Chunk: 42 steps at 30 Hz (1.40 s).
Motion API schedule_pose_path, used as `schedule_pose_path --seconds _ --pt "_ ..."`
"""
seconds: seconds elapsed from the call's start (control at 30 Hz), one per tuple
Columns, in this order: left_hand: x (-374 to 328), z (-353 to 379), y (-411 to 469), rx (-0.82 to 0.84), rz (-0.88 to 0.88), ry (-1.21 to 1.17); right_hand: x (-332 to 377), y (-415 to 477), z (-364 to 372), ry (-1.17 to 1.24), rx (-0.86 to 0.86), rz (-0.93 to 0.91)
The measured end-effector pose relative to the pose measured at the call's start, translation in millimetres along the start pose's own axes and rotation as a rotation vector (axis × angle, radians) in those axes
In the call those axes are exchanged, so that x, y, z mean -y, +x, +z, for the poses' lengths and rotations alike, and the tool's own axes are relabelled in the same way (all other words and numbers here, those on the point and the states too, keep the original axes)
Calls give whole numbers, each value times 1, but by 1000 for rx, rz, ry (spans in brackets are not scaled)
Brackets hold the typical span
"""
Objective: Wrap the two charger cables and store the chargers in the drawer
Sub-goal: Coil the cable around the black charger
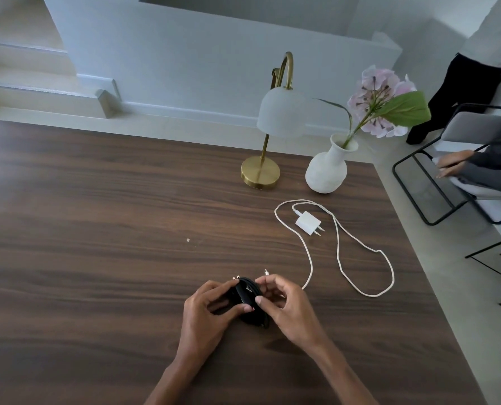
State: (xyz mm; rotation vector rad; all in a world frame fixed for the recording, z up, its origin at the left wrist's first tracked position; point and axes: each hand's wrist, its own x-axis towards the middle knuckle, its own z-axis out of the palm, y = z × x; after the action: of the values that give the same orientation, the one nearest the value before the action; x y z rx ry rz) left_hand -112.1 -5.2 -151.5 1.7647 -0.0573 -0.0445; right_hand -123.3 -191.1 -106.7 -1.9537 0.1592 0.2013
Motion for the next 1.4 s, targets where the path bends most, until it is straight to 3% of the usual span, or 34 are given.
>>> schedule_pose_path --seconds 0.1,0.5,0.77,0.93,1.17,1.4 --pt "0 -1 -1 -10 -5 -18 1 1 1 6 -36 33" --pt "2 0 0 -7 -11 -52 -1 8 -4 76 92 102" --pt "2 0 0 -11 -2 -55 -4 8 0 174 -14 141" --pt "6 1 0 -27 9 -65 1 6 0 168 18 125" --pt "-7 -1 -2 -36 156 256 3 5 1 104 -14 104" --pt "-21 4 0 -74 123 405 8 2 -2 92 -3 49"
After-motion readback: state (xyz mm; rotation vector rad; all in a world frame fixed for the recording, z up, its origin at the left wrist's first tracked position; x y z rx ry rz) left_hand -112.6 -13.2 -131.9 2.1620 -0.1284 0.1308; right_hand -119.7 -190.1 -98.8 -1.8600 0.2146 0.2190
